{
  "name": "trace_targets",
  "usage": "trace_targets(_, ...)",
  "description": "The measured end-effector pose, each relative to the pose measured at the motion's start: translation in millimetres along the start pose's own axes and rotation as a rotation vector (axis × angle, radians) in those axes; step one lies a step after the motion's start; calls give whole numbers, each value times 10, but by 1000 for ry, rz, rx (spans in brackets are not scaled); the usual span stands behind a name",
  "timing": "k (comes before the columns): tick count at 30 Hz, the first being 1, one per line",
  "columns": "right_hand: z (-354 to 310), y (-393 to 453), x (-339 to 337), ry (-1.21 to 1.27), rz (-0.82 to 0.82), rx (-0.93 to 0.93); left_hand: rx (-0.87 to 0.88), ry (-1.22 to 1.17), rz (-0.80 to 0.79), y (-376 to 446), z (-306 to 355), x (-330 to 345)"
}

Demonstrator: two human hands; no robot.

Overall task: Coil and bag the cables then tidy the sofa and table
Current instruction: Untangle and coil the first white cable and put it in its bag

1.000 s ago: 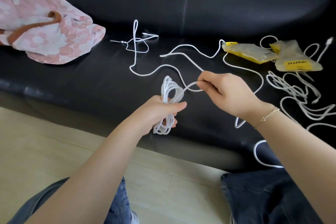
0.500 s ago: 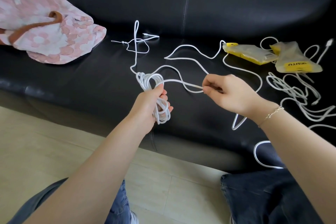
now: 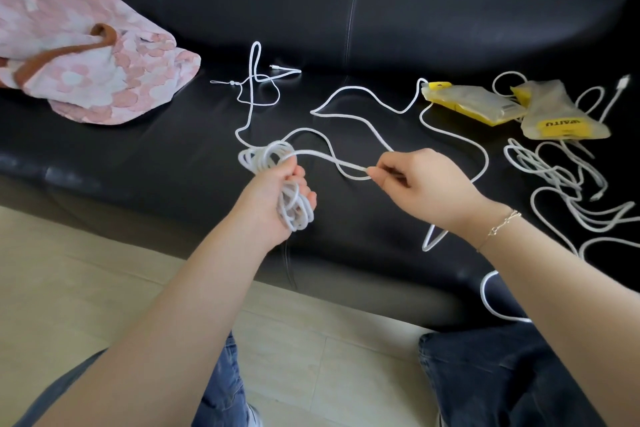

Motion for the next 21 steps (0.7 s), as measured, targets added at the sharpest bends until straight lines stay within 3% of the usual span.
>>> trace_targets(4, 55, -3, -155, 41, 8, 18, 38, -132, 88, 15, 171, -256)
trace_targets(11, 11, -30, 71, 102, -35, 45, 76, 248, 28, -47, 42, -13)
trace_targets(16, -152, -64, 359, 34, -203, -36, 57, 286, -18, -27, -58, 105)
trace_targets(21, -240, -76, 374, 61, -226, -71, 37, 232, -1, -42, -44, 88)
Point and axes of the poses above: each hand's wrist, its own y-axis towards the middle knuckle, its own x-axis out of the palm, z = x × y, the point moved 10 cm from there along y, towards the middle knuckle, and after that the axes turned 15 degrees about y, right-handed, at the moved point
